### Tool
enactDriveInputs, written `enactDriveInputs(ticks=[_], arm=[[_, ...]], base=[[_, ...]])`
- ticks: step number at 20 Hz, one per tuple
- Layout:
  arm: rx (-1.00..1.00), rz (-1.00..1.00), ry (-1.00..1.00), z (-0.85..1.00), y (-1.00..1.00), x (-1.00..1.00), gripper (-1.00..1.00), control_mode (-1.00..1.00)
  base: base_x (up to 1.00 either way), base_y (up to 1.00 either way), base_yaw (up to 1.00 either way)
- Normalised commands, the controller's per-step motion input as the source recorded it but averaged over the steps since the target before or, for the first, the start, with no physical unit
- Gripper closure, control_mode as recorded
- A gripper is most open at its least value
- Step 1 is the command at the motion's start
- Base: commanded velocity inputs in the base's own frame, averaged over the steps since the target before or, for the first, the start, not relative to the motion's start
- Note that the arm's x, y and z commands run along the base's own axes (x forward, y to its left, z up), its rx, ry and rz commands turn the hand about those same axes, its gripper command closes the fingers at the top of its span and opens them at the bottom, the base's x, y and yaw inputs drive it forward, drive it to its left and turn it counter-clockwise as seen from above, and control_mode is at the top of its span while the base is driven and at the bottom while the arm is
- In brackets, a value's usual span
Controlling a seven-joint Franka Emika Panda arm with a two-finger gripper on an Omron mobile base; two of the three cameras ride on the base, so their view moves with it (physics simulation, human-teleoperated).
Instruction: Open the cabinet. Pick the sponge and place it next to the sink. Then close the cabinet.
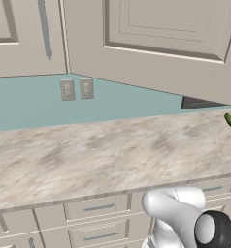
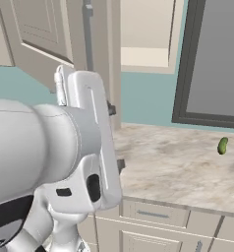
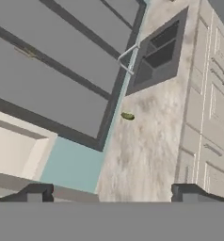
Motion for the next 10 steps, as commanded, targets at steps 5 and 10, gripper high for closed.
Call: enactDriveInputs(ticks=[5, 10], arm=[[0.23, 0.0, -0.17, -0.32, 0.01, 0.4, -1.0, -1.0], [0.13, 0.0, -0.13, -0.68, 0.01, 0.89, -1.0, -1.0]], base=[[0.0, 0.0, 0.0], [0.0, 0.0, 0.0]])
